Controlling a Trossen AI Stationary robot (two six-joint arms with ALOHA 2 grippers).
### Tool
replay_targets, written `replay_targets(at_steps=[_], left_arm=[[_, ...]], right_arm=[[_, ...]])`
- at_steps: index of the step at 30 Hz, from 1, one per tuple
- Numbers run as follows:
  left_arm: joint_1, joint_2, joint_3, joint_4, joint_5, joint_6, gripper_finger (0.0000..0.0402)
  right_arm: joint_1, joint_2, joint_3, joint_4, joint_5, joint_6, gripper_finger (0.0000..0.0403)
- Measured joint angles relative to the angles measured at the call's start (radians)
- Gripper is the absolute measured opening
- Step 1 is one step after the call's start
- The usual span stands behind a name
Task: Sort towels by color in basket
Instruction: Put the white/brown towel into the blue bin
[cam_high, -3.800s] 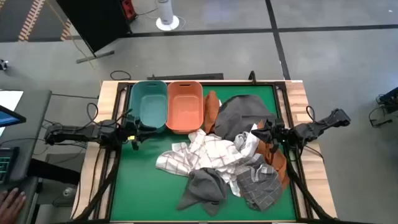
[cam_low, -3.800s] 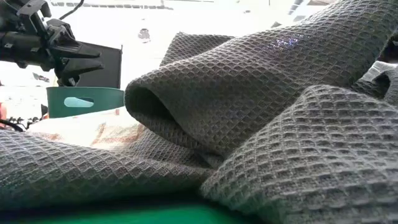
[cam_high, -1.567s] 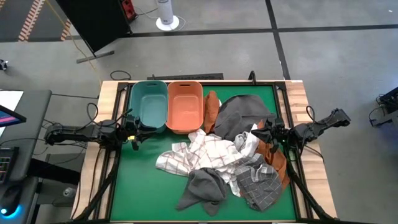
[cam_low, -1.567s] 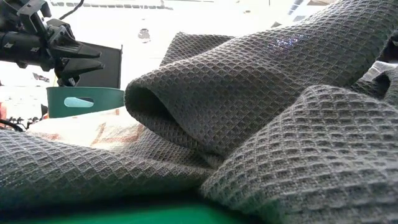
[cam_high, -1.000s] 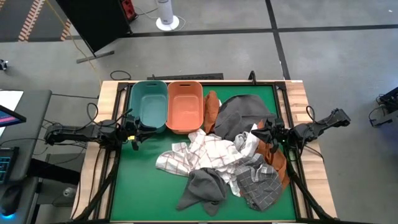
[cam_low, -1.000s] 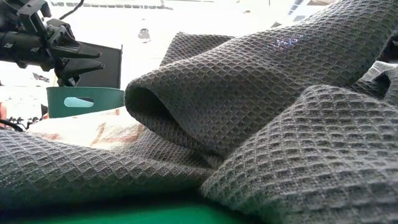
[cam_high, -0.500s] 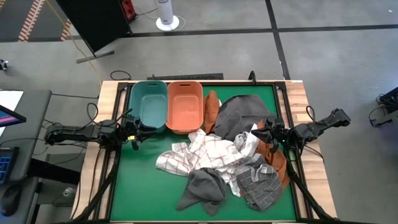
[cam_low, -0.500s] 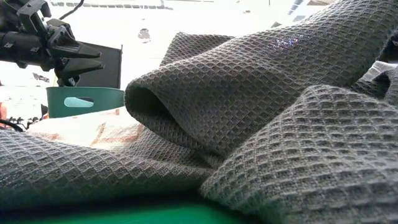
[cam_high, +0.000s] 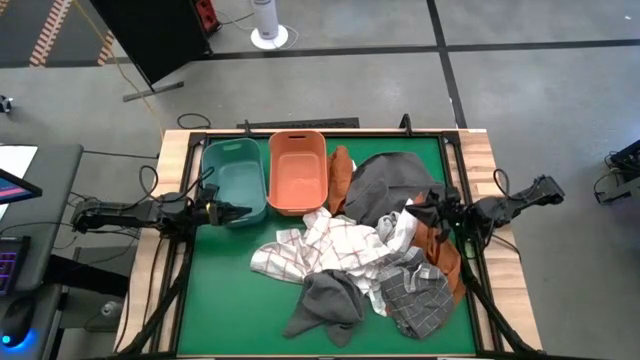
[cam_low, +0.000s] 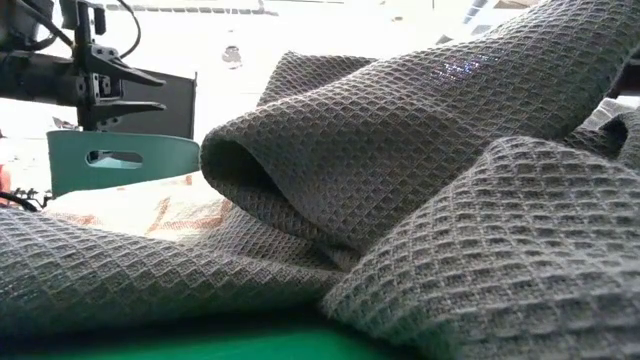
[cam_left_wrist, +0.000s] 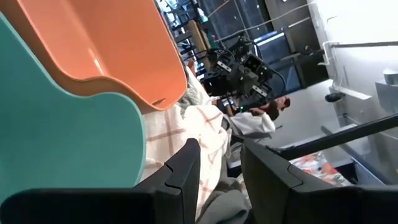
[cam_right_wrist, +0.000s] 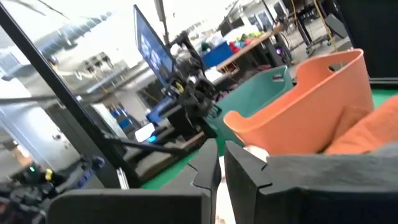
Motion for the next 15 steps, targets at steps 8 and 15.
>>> replay_targets(at_steps=[8,15], left_arm=[[0.0,0.0,0.0,0.002,-0.005,-0.013,0.0107],[0.0,0.0,0.032,-0.006,0.028,0.153,0.0107]], right_arm=[[0.0,0.0,0.0,0.048,0.0,0.007,0.0056],[0.0,0.0,0.002,0.052,0.005,0.115,0.0056]])
